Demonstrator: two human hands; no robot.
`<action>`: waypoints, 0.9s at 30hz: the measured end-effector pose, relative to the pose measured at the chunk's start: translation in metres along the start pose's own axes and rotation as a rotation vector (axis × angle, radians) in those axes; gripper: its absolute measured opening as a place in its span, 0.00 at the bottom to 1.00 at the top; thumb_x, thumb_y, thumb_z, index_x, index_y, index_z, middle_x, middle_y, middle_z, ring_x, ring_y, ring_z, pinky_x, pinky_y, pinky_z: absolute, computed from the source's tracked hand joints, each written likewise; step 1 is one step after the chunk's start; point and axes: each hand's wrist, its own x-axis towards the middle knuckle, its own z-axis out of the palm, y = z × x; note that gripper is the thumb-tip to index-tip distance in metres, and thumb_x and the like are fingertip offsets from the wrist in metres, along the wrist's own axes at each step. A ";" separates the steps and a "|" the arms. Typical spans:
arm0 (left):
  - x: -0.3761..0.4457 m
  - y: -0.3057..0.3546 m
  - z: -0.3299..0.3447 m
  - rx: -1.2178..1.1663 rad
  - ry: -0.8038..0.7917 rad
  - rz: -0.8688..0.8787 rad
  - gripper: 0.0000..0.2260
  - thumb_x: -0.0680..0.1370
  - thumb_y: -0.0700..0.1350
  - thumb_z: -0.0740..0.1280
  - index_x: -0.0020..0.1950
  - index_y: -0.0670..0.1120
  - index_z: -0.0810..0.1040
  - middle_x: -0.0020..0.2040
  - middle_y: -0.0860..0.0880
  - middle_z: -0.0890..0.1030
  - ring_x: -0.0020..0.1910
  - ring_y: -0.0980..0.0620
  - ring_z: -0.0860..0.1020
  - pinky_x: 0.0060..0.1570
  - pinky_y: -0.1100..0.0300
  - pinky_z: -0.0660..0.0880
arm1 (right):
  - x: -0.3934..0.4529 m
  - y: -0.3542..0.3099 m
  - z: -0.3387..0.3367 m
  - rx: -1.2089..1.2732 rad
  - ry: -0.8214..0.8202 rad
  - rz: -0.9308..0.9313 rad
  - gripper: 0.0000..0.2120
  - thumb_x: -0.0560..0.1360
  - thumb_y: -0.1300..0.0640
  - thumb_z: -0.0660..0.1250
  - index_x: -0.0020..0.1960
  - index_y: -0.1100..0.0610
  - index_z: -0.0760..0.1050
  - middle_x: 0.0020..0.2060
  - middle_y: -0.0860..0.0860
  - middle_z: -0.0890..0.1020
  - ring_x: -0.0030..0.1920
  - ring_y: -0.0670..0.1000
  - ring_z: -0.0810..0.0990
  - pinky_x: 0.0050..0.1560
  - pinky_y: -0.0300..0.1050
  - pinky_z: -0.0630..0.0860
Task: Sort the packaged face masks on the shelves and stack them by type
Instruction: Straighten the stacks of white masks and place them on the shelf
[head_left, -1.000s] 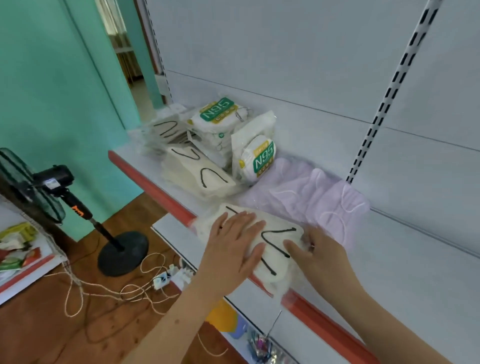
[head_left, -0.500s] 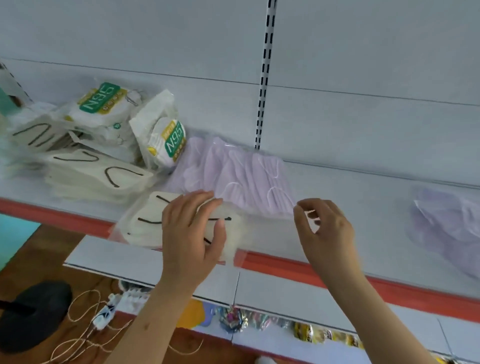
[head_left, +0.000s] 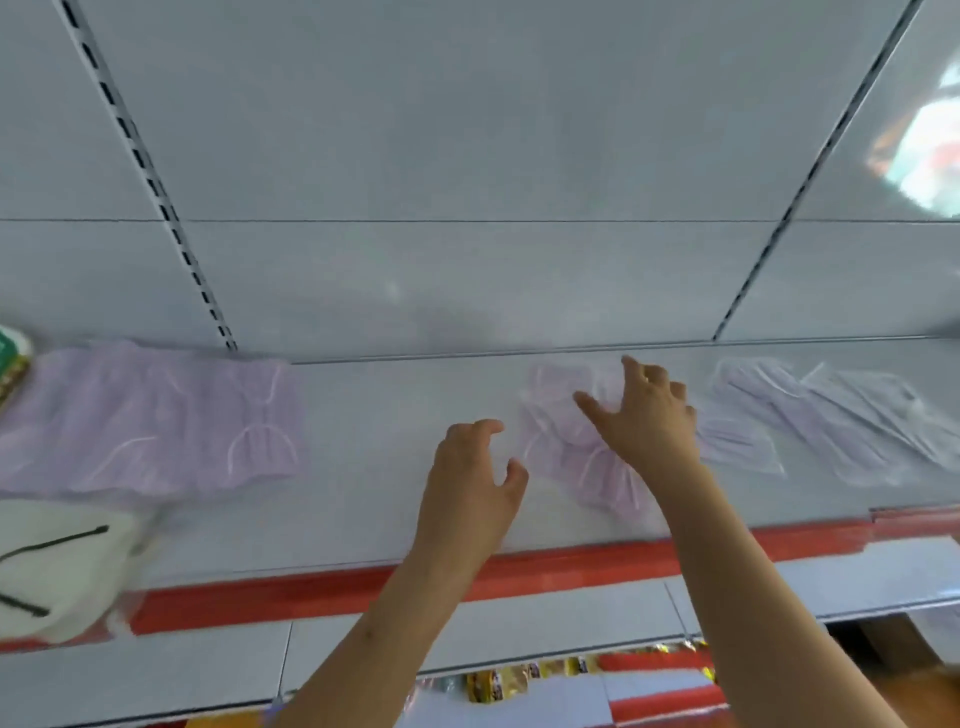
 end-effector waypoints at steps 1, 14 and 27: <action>0.011 0.008 0.013 0.022 0.009 -0.058 0.23 0.80 0.51 0.67 0.74 0.46 0.70 0.67 0.46 0.74 0.68 0.46 0.71 0.65 0.59 0.66 | 0.010 0.019 -0.001 -0.038 -0.079 -0.007 0.41 0.74 0.31 0.62 0.78 0.53 0.57 0.75 0.57 0.65 0.72 0.63 0.64 0.68 0.58 0.63; 0.053 0.090 0.050 -0.323 0.007 -0.104 0.45 0.68 0.71 0.68 0.81 0.59 0.56 0.76 0.63 0.62 0.74 0.62 0.63 0.70 0.61 0.63 | 0.025 0.059 -0.054 1.033 -0.003 -0.186 0.24 0.80 0.40 0.58 0.34 0.55 0.64 0.28 0.45 0.63 0.30 0.45 0.61 0.31 0.41 0.58; 0.046 0.045 0.009 -1.024 0.175 -0.501 0.10 0.72 0.38 0.69 0.52 0.40 0.84 0.51 0.40 0.84 0.53 0.40 0.81 0.53 0.50 0.74 | 0.067 0.048 -0.016 0.204 -0.237 -0.612 0.28 0.75 0.48 0.71 0.73 0.49 0.69 0.66 0.47 0.77 0.67 0.48 0.73 0.68 0.36 0.62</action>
